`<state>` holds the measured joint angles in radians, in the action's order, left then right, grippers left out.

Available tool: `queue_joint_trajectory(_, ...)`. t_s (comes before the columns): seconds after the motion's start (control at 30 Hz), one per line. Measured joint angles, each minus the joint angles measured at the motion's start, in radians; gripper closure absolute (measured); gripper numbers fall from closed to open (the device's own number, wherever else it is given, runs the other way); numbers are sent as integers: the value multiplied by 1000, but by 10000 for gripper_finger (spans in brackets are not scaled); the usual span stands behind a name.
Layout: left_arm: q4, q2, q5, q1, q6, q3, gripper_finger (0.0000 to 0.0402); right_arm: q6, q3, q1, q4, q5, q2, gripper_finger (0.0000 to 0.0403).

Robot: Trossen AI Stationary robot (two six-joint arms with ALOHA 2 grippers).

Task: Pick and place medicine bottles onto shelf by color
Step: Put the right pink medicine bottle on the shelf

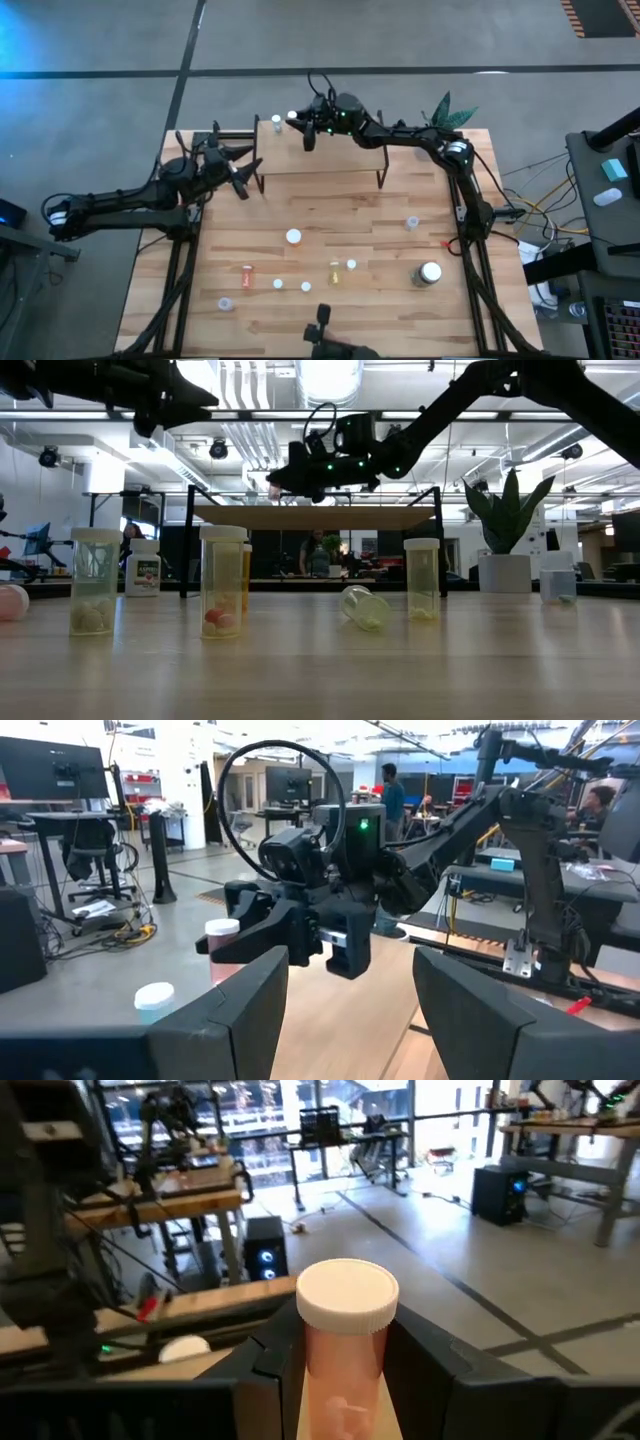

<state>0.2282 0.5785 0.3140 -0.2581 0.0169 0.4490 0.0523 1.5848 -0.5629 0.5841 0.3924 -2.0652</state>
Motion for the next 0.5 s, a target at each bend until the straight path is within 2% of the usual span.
queue_joint_trajectory(0.5,57,21,7,0,3,-15,200,-69,0,-7,-27,-27,-20,298)
